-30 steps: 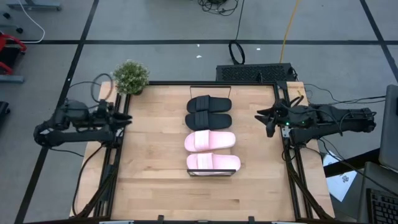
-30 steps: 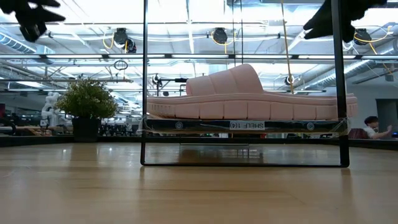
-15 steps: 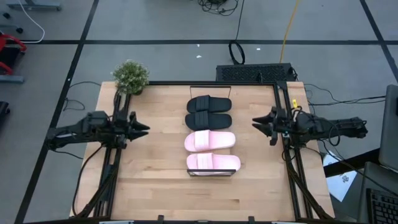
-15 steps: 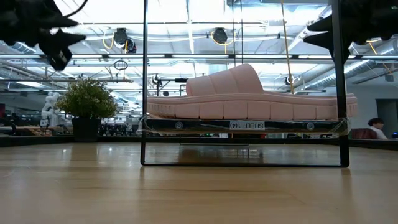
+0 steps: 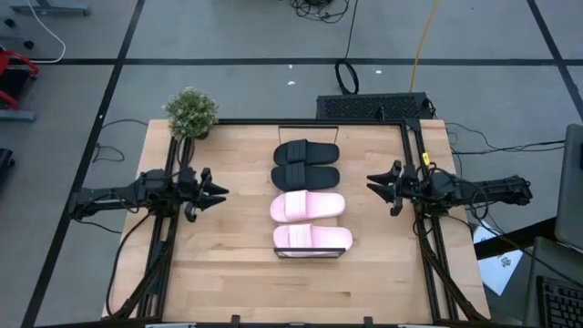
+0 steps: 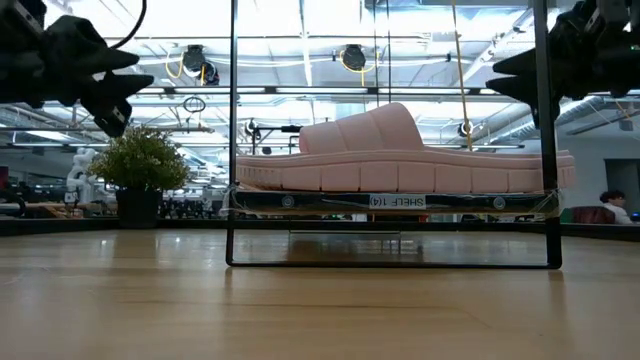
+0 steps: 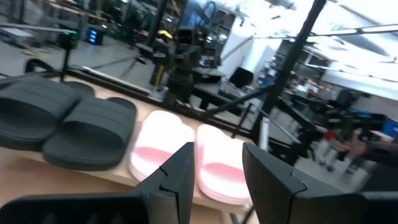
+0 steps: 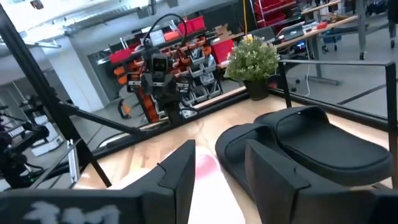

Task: Pick and place slides into the shelf
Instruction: Return to Home Position

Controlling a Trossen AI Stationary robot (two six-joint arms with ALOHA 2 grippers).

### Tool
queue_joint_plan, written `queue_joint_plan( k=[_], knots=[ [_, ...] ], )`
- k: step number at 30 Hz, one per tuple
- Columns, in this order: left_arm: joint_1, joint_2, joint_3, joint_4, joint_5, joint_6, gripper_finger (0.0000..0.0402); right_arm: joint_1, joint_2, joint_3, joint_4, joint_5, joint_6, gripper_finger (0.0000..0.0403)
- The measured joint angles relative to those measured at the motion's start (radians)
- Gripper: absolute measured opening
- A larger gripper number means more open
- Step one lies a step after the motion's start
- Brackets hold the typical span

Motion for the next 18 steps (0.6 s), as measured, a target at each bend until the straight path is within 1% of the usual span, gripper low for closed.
queue_joint_plan(
  k=[2,4,8,14,18],
  knots=[
    [-0.005,0.003,0.008,-0.013,0.031,-0.004,0.0129,0.000,-0.004,-0.009,0.003,-0.012,0.011,0.0128],
    [-0.017,0.003,0.008,-0.029,0.047,0.010,0.0129,0.000,-0.004,-0.012,-0.016,-0.066,0.013,0.0128],
    [-0.039,0.003,0.008,-0.034,0.026,0.066,0.0129,0.000,-0.006,-0.012,-0.015,-0.150,0.011,0.0128],
    [-0.076,0.011,0.008,-0.035,0.020,0.095,0.0129,0.000,-0.005,-0.012,-0.068,-0.176,0.011,0.0128],
    [-0.117,0.058,0.008,-0.036,0.018,0.180,0.0129,0.001,-0.006,-0.025,-0.057,-0.210,0.011,0.0128]
  ],
)
